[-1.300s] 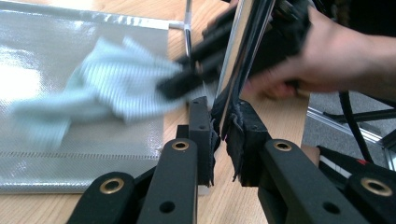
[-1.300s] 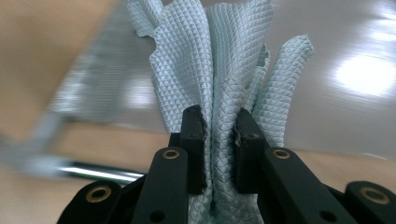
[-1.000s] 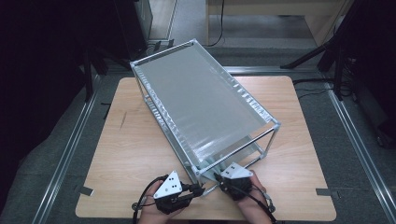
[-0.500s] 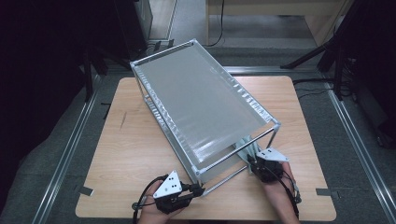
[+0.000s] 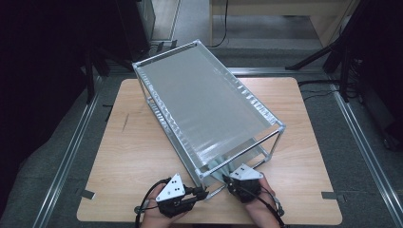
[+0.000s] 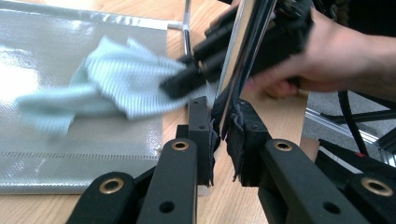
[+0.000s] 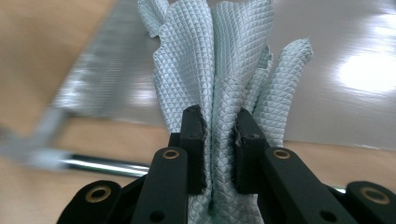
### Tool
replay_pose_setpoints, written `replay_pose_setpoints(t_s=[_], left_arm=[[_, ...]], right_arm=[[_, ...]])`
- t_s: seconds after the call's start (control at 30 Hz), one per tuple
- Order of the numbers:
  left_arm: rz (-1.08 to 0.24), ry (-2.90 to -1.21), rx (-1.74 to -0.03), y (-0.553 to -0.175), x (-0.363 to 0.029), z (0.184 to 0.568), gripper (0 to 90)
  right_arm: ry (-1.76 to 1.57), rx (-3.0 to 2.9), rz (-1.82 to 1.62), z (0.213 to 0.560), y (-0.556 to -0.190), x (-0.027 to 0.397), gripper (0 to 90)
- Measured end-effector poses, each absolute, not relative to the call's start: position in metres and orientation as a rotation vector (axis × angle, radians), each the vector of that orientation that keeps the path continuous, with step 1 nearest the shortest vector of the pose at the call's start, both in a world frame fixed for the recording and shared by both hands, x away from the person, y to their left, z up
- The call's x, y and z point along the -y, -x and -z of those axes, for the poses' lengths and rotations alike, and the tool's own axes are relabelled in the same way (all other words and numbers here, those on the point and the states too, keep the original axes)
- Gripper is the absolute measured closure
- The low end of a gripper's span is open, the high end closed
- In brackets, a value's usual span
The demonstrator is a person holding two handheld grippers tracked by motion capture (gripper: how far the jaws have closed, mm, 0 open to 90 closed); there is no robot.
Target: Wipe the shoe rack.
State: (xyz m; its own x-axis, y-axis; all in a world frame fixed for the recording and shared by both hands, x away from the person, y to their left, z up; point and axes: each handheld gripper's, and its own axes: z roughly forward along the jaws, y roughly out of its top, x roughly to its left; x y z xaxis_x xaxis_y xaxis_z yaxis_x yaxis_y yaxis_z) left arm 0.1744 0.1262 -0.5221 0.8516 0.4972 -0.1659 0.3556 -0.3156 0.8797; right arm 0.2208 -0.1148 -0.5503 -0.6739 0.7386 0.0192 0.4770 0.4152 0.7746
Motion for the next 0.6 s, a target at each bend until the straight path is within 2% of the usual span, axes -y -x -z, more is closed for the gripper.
replay_pose_setpoints(t_s=[0.27, 0.6], left_arm=[[-0.162, -1.935, -0.63, -0.175, -0.126, 0.522, 80.2], [-0.162, -1.935, -0.631, -0.174, -0.126, 0.522, 80.3]], right_arm=[[-0.943, -2.417, -1.163, 0.55, -0.21, 0.099, 77.7], [-1.092, -2.298, -1.091, 0.547, -0.236, 0.143, 78.0]])
